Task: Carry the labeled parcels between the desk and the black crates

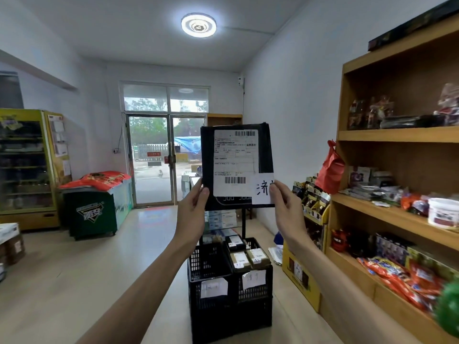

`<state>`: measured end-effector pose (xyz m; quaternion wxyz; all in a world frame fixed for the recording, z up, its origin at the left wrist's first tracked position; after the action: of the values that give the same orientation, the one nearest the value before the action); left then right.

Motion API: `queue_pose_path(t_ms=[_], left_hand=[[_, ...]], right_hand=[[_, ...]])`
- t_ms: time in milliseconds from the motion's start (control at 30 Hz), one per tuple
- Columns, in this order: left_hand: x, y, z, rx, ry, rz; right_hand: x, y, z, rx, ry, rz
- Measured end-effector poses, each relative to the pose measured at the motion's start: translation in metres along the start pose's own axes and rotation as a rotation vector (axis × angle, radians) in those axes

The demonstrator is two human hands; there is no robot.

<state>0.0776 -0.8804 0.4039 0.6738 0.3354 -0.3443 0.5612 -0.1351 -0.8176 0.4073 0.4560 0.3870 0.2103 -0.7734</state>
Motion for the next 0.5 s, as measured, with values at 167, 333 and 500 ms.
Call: queue_pose_path(t_ms=[167,333,500], left_hand=[[-0.022,-0.005,0.028,0.008,-0.025,-0.032],[-0.054,0.003,0.062,0.006,-0.031,-0.014],[-0.086,0.028,0.104,0.015,-0.032,-0.012]], right_hand=[[0.020,0.019,0.024,-0.003,0.003,-0.024],[0.055,0.025,0.053,0.003,0.014,-0.029],[0.097,0.024,0.101,-0.002,0.007,-0.016]])
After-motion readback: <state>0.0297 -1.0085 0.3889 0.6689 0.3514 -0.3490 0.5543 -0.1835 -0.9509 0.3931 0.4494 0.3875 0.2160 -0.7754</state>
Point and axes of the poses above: each hand's wrist, its own z-axis towards the middle knuckle, its own y-axis out of the palm, x = y × z, the point moved 4 cm from there along z, towards the middle knuckle, and after that the axes turned 1 degree about z, right-handed, at the moved point
